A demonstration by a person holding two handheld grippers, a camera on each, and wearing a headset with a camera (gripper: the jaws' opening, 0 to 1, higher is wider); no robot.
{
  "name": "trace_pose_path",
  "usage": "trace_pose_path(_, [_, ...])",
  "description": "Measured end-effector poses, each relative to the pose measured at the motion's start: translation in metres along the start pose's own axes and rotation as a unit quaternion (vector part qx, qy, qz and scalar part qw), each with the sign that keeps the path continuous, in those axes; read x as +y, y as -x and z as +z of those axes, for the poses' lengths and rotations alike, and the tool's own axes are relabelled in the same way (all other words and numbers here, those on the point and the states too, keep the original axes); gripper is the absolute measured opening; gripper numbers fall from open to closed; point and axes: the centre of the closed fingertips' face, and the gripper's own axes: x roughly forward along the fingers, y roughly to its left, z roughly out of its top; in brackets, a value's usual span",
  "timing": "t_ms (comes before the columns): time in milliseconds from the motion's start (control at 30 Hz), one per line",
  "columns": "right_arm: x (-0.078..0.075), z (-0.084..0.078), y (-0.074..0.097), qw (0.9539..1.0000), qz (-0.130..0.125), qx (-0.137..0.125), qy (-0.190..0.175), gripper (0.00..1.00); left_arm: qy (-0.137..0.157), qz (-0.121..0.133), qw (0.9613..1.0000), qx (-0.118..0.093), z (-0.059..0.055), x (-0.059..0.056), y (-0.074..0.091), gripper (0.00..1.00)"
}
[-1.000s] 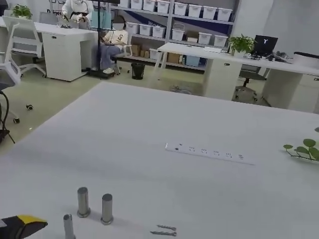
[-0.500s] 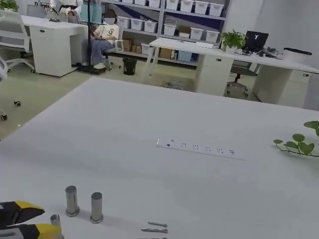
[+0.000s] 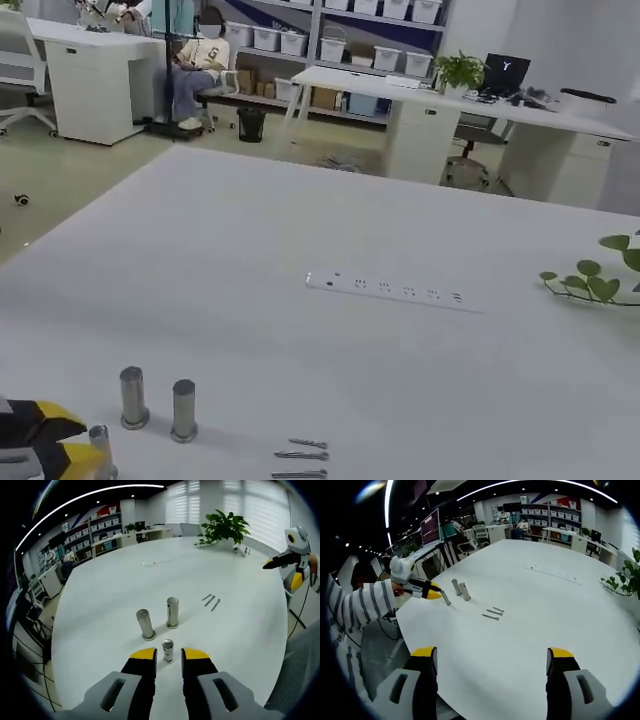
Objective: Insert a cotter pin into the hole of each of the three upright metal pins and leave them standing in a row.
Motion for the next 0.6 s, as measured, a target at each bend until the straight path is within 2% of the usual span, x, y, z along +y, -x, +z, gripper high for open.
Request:
trace_pose_path(200, [0.002,-0.001,0.000,1.0000,0.004,0.006,0.004,0.89,-0.008,-0.006,0.9999,-0.001,0.004,0.000,-0.009,0.13])
trace_pose_path(367, [0.001,0.001,0.001,1.0000,0.005,0.005,0.006,0.88,-0.018,-0.002,0.9998,0.012,0.000,0.002,-0.014,0.13])
trace_pose_path(433, [0.002,0.002,0.002,1.0000,0.005,0.004,0.005,0.88,-0.017,-0.002,0.9998,0.010,0.000,0.002,-0.015,0.12])
trace_pose_path(600, [0.001,0.004,0.001,1.0000,0.003,0.003,0.006,0.88,-0.016,-0.005,0.9998,0.011,-0.002,0.002,-0.018,0.06])
